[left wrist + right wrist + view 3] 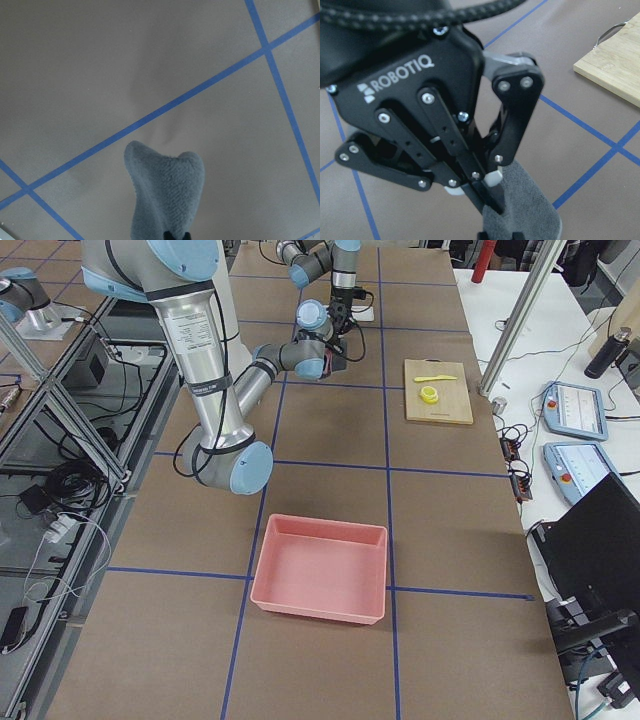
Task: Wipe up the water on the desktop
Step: 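Grasp the cloth with the right gripper beside the left gripper, then open the left gripper and withdraw it while the right gripper carries the cloth away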
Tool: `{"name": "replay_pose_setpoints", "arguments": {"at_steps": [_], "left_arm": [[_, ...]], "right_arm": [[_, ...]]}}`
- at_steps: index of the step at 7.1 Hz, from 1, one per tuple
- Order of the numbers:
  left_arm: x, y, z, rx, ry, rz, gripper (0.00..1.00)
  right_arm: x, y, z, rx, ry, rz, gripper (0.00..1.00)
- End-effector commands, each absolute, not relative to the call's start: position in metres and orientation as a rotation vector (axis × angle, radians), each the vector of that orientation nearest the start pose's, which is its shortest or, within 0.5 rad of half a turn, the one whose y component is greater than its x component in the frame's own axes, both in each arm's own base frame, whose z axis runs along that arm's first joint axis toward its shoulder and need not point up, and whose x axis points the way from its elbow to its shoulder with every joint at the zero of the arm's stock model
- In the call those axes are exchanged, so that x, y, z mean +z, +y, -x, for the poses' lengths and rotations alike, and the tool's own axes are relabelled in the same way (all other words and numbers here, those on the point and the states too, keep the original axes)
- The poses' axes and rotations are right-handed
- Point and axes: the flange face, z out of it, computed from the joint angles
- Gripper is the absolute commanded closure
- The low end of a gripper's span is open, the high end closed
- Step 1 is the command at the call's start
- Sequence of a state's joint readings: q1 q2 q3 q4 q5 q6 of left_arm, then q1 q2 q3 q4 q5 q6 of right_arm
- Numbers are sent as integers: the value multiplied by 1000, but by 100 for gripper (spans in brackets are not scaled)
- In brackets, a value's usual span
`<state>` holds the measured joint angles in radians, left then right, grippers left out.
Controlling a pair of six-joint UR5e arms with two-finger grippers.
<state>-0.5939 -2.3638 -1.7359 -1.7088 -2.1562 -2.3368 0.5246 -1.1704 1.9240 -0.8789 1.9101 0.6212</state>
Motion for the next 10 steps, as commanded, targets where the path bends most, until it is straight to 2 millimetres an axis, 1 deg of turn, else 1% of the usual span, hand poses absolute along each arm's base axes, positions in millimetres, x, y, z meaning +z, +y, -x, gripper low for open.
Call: {"name": "replay_pose_setpoints", "arguments": {"at_steps": [1,2,3,4,5,6,7,8,9,10], "left_arm": [[89,-426,-492,-865,1052,635,100],[91,-426,-490,-857,1054,627,83],[88,-426,-485,-835,1075,597,5],[87,-436,-463,-855,1091,574,2],[86,-458,-430,-917,1084,544,2],[86,-474,-396,-924,1066,480,2],[98,-485,-359,-875,1059,387,2],[117,-493,-322,-823,1069,294,2],[142,-497,-286,-742,1066,175,2],[162,-504,-259,-695,1034,32,2]], "right_arm": [[199,-366,432,-589,-1264,-765,100],[200,-367,432,-579,-1266,-758,100],[199,-366,430,-557,-1277,-742,100],[199,-366,426,-555,-1275,-741,100],[205,-375,415,-532,-1246,-734,100],[217,-379,394,-486,-1161,-660,100],[228,-381,368,-450,-1078,-579,100],[242,-396,353,-424,-1021,-530,100],[260,-413,336,-412,-928,-471,100],[282,-425,319,-451,-831,-442,100]]}}
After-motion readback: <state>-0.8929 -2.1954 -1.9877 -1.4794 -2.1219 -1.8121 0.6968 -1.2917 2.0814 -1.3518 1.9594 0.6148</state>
